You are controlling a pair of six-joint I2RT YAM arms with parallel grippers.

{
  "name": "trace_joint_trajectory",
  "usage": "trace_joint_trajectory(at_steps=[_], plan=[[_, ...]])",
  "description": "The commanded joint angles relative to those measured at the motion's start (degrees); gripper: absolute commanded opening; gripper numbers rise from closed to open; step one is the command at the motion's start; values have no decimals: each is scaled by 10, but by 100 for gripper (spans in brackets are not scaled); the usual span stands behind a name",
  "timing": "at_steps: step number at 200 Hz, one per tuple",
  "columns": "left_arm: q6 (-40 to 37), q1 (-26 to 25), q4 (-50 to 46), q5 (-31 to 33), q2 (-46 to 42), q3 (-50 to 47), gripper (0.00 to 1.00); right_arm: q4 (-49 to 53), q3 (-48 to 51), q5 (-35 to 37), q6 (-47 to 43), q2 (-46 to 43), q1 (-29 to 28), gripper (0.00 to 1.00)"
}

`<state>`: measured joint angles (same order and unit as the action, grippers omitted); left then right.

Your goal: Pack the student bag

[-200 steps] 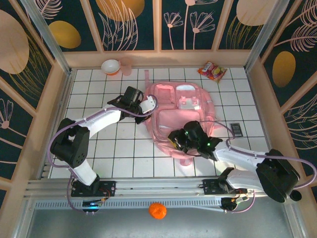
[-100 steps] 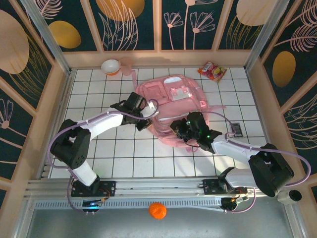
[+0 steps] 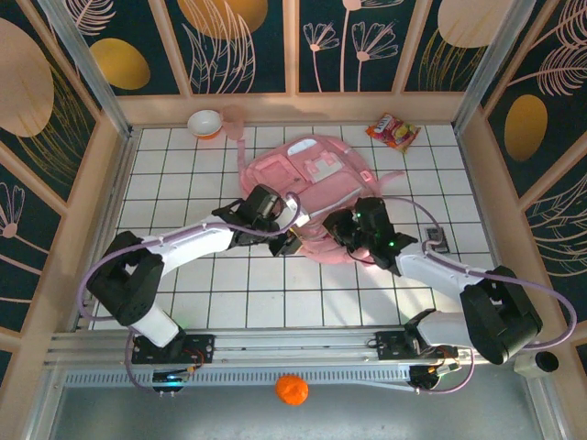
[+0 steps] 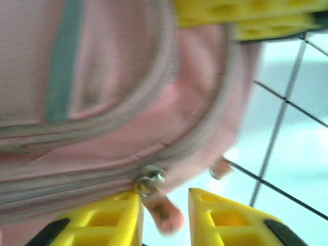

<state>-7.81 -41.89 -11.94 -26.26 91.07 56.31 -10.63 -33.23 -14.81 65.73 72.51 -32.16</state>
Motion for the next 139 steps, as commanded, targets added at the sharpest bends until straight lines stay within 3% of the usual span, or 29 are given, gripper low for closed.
trace_joint_trajectory(at_steps=[1,26,60,86,106,139], plan=[[-101,-27,39,-78,-60,0,51,59,-48,-70,-115,-20,26,14],[-258,-16,32,11,-117,-47,70,150,-72,-113,-202,-43,69,1],[-397,38,74,64,-131,-75,77,213,-114,-181,-274,-43,103,0],[-474,45,119,102,-98,-72,78,233,-153,-233,-316,-32,109,0],[-498,45,121,104,-57,-40,78,274,-185,-278,-352,-16,115,0],[-503,45,154,39,-20,-15,77,342,-221,-315,-408,3,130,0]])
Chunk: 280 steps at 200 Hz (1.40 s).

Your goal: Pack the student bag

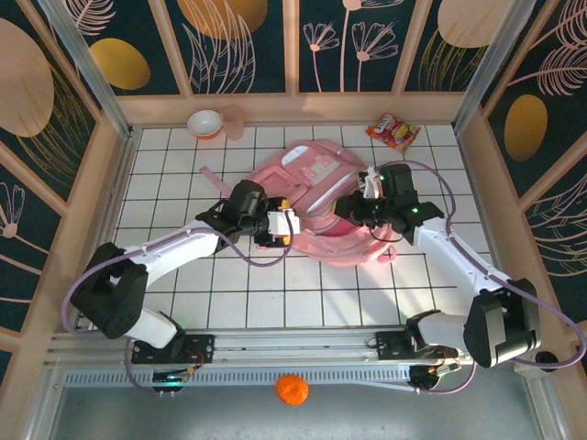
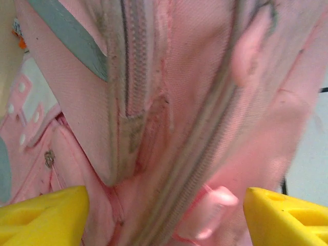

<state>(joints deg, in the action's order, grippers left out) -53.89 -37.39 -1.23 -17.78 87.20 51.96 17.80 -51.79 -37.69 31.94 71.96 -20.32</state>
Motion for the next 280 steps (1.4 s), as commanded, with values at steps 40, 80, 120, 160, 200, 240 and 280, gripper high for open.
trace_joint_trajectory(at_steps=[40,80,120,160,200,240,280], plan=[[6,-1,24,-90,56,69,15,100,-51,-74,-98,1,64,0],[244,-9,105,-180,50,41,0,199,-45,131,-89,-80,86,41],[373,-36,166,-180,68,1,0,293,-45,286,39,-195,9,49],[404,-37,169,-180,64,-4,0,292,-5,373,211,-220,-183,50],[417,-37,160,-184,76,17,0,181,33,403,236,-153,-255,49],[424,-37,161,-187,75,30,0,151,34,463,217,-82,-261,47],[430,-37,162,-189,73,33,0,139,29,529,198,-42,-264,31]])
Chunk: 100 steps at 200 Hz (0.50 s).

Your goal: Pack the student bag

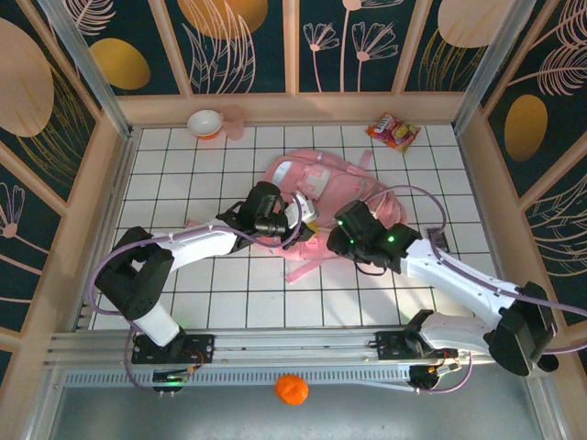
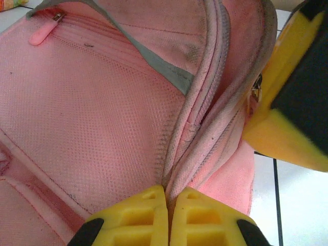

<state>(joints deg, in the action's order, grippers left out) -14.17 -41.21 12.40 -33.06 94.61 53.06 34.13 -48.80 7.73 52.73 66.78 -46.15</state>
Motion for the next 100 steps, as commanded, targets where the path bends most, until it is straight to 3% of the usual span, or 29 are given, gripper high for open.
trace_joint_trajectory(at_steps=[1,49,72,100], plan=[[33,1,25,-36,-2,22,0,-24,-1,77,-11,10,-6,30],[3,1,-12,-1,-9,22,0,34,-27,148,-36,23,0,0],[-57,6,-65,65,-15,23,0,77,-46,124,-75,15,14,0],[-111,41,-121,97,-26,21,0,112,-50,35,-140,-13,64,0]])
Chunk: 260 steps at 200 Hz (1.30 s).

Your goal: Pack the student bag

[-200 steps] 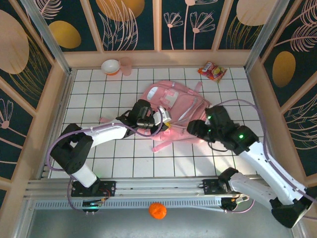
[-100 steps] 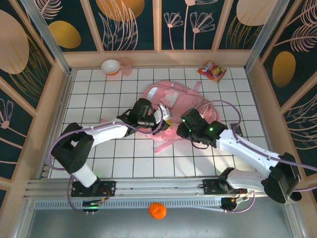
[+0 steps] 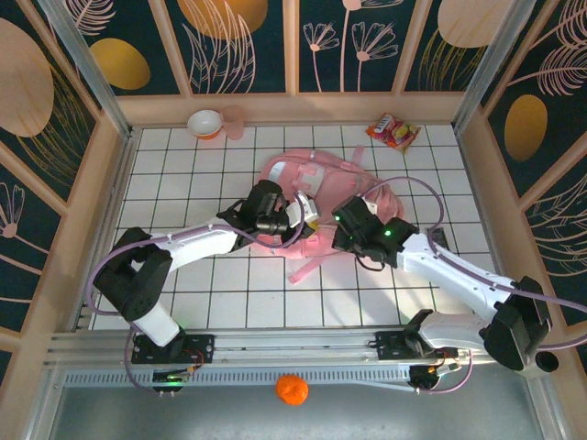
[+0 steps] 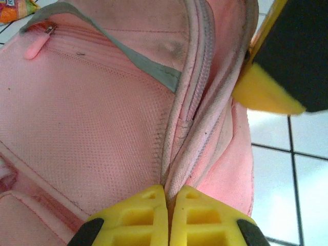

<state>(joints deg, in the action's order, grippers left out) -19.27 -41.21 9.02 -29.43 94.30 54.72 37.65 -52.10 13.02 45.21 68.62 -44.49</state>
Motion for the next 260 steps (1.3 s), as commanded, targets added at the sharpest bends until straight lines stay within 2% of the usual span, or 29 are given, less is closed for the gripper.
trace_joint_trajectory(at_steps=[1,26,54,83,99,116,126,136,149,164,181,200,233,260], plan=[[-64,42,-89,62,-24,4,0,77,-17,-22,-67,-32,50,0],[-138,63,-145,95,-35,3,0,80,-10,-125,-127,-55,89,0],[-202,85,-174,104,-51,-8,0,58,2,-236,-153,-58,90,0],[-216,127,-152,100,-72,-18,0,-30,27,-306,-115,-60,42,0],[-210,149,-126,113,-72,-16,0,-87,37,-316,-80,-53,4,0],[-188,162,-106,126,-60,2,13,-155,51,-308,-40,-40,-23,0],[-157,163,-102,132,-50,23,27,-199,60,-301,-16,-31,-32,0],[-106,163,-117,120,-43,51,42,-234,64,-289,5,-21,-38,0],[12,163,-142,99,-43,82,57,-268,63,-276,24,-8,-44,0],[173,163,-159,89,-65,90,64,-287,56,-269,34,11,-52,0],[361,161,-156,105,-115,59,68,-280,48,-270,32,33,-54,0],[529,157,-160,114,-166,17,69,-268,43,-268,30,47,-54,0],[716,144,-187,115,-209,-29,69,-266,45,-268,23,51,-53,0],[854,121,-176,93,-204,-59,68,-280,45,-282,21,63,-53,0]])
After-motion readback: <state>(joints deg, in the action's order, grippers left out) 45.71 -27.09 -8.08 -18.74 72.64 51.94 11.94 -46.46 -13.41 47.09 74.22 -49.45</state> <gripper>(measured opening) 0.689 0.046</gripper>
